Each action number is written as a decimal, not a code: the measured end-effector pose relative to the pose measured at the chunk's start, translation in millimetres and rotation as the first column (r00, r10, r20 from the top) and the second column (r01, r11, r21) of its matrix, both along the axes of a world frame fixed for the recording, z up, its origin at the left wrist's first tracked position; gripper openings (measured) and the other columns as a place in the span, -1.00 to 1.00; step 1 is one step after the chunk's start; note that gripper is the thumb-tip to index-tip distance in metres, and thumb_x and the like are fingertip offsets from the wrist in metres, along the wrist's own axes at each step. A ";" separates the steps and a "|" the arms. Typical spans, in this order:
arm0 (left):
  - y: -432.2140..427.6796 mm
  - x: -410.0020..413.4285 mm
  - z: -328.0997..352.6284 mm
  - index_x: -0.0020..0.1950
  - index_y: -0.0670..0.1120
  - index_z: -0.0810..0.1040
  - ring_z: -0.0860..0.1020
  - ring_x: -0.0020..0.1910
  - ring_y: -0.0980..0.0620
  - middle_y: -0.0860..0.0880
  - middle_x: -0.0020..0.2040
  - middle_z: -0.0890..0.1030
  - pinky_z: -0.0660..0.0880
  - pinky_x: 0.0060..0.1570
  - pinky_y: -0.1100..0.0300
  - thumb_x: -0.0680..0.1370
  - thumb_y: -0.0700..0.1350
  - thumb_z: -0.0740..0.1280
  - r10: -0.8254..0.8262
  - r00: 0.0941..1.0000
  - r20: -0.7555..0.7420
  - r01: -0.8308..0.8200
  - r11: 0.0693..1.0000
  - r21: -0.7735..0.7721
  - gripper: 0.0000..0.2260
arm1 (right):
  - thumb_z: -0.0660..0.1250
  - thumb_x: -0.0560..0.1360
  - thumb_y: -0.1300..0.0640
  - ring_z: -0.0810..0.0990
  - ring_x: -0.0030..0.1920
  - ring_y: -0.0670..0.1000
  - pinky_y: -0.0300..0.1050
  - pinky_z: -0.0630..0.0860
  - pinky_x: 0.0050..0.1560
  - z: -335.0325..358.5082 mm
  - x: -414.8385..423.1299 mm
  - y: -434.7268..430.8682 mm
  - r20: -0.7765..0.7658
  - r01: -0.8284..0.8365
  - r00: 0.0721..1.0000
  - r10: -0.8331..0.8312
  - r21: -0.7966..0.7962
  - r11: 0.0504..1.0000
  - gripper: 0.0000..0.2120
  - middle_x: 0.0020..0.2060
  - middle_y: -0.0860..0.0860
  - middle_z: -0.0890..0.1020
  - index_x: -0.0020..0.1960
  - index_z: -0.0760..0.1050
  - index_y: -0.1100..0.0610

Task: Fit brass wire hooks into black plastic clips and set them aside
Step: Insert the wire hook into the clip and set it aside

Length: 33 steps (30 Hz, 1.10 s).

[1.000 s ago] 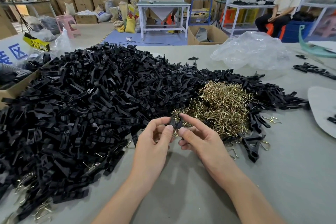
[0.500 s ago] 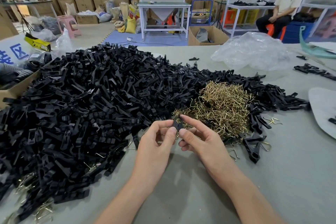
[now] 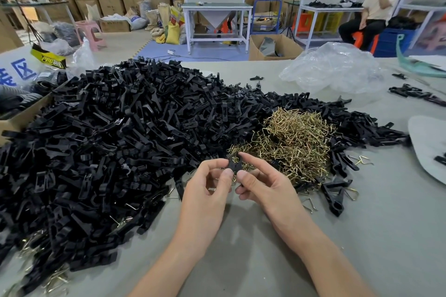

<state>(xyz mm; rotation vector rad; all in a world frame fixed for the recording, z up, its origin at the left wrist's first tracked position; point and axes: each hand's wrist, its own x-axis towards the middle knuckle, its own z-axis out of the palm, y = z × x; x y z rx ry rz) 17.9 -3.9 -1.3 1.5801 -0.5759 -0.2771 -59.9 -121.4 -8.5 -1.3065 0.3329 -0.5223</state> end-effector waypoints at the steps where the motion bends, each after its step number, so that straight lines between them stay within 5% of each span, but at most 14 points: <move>1: -0.2 -0.1 -0.3 0.06 0.10 0.57 0.60 -0.13 0.00 0.01 -0.15 0.66 0.53 -0.11 0.16 0.60 -0.09 0.35 -0.002 1.000 -0.001 0.002 1.000 -0.001 -0.91 | 0.49 0.39 0.07 0.67 -0.21 0.00 -0.20 0.60 -0.11 0.0 -0.4 -0.2 -0.002 0.000 1.000 0.000 -0.005 1.000 -0.58 -0.24 0.03 0.63 0.24 0.64 -0.12; 8: 0.8 -1.8 -0.7 0.02 0.07 0.58 0.59 -0.16 0.01 0.09 -0.19 0.65 0.53 -0.09 0.14 0.60 -0.12 0.36 -0.008 1.000 0.020 0.008 1.000 -0.020 -0.92 | 0.50 0.37 0.09 0.68 -0.20 0.03 -0.18 0.61 -0.11 -0.1 -1.5 -0.4 0.001 -0.010 1.000 0.010 0.026 1.000 -0.60 -0.23 0.05 0.63 0.21 0.65 -0.09; 11: 1.7 -3.1 0.6 0.01 0.07 0.59 0.61 -0.21 0.18 0.16 -0.20 0.66 0.53 -0.13 0.25 0.60 -0.15 0.36 -0.017 0.999 0.034 0.017 1.000 -0.023 -0.90 | 0.50 0.38 0.10 0.70 -0.18 0.06 -0.16 0.63 -0.12 1.4 -2.3 -0.6 0.008 -0.015 1.000 0.014 0.053 0.998 -0.65 -0.22 0.06 0.64 0.17 0.67 -0.09; 18: 2.2 -5.2 1.6 0.02 0.04 0.59 0.64 -0.22 0.20 0.15 -0.20 0.68 0.51 -0.17 0.35 0.61 -0.19 0.34 -0.050 0.997 0.059 0.053 0.998 -0.044 -0.88 | 0.47 0.43 0.07 0.70 -0.17 0.05 -0.15 0.64 -0.13 1.9 -2.5 -1.6 0.020 -0.006 1.000 0.005 0.069 0.998 -0.73 -0.23 0.05 0.67 0.12 0.68 -0.08; 28: 5.1 -8.6 6.2 0.08 0.08 0.60 0.66 -0.11 0.14 0.13 -0.07 0.69 0.51 -0.15 0.42 0.63 -0.22 0.31 -0.167 0.984 0.065 0.172 0.983 -0.069 -0.80 | 0.55 0.39 -0.12 0.65 0.00 0.04 -0.16 0.59 -0.02 2.4 -4.3 -4.9 0.013 -0.149 0.989 0.149 0.036 0.988 -0.52 0.06 0.21 0.66 0.28 0.61 -0.06; 33: 5.2 -3.3 3.7 0.18 0.17 0.58 0.63 -0.07 0.19 0.19 -0.01 0.67 0.47 -0.11 0.43 0.64 -0.14 0.29 -0.142 0.985 0.101 0.141 0.990 0.023 -0.78 | 0.54 0.39 -0.17 0.65 0.07 0.00 -0.16 0.60 0.01 2.3 -4.6 -6.0 0.014 -0.076 0.997 0.076 -0.010 0.997 -0.58 0.07 0.02 0.68 0.19 0.65 -0.05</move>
